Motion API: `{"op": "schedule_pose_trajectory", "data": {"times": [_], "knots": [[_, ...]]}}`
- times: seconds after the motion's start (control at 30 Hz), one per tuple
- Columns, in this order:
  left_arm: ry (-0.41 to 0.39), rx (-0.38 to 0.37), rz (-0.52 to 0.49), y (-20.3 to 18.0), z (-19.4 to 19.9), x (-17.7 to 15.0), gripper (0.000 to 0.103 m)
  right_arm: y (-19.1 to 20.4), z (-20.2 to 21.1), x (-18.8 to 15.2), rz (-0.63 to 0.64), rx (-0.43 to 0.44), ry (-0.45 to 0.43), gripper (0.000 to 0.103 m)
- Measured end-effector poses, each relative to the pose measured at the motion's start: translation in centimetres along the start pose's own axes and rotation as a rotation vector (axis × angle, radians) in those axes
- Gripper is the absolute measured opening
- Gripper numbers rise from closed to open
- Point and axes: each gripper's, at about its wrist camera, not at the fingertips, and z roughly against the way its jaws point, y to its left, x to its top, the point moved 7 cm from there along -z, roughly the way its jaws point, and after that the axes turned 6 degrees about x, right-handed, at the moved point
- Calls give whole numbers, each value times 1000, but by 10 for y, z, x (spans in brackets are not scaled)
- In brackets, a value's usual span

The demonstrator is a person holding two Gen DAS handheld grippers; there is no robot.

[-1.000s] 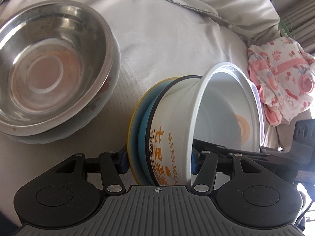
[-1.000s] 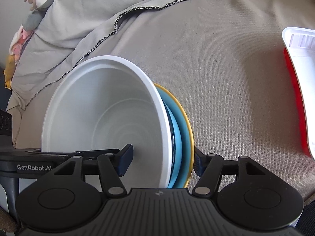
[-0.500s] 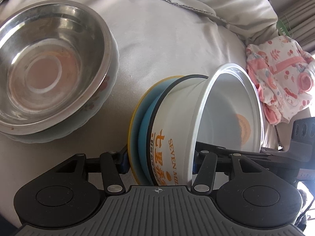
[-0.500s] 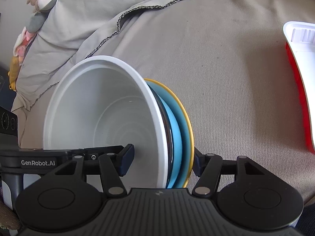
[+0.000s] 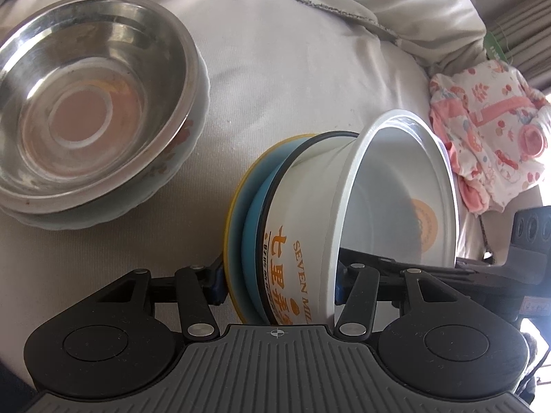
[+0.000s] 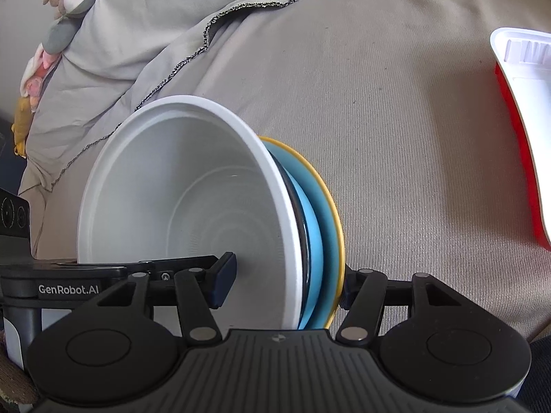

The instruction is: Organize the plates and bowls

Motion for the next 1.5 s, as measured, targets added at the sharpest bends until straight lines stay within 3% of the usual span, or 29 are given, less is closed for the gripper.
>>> {"op": "schedule_pose_trajectory", "data": {"times": [0.2,0.33,0.43,0.53,0.63,0.8,0.9,1.07,1.17,1.3,1.5], "knots": [[-67,-59,-24,-5,28,14,57,22,17,11,34,-34,-31,59],[-165,-113,-33,4,74,42,57,67,37,41,138,-55,-78,59],[-247,-123,-3,31,102,59,57,106,34,69,177,-27,-101,60],[-290,-91,45,69,111,66,57,140,4,90,196,5,-70,61],[-284,-52,122,109,99,69,57,167,-41,100,219,-7,-10,61],[-262,-32,209,162,73,68,58,178,-105,97,190,-57,101,60],[-294,-60,211,174,72,72,57,176,-121,90,197,-82,141,61],[-307,-44,179,177,73,70,56,180,-123,92,203,-119,135,63],[-318,-17,173,177,76,68,56,185,-109,95,217,-147,100,60],[-410,15,137,169,94,70,54,207,-78,99,357,-185,-34,60],[-454,48,161,174,105,71,55,211,-72,89,405,-297,-108,62]]}}
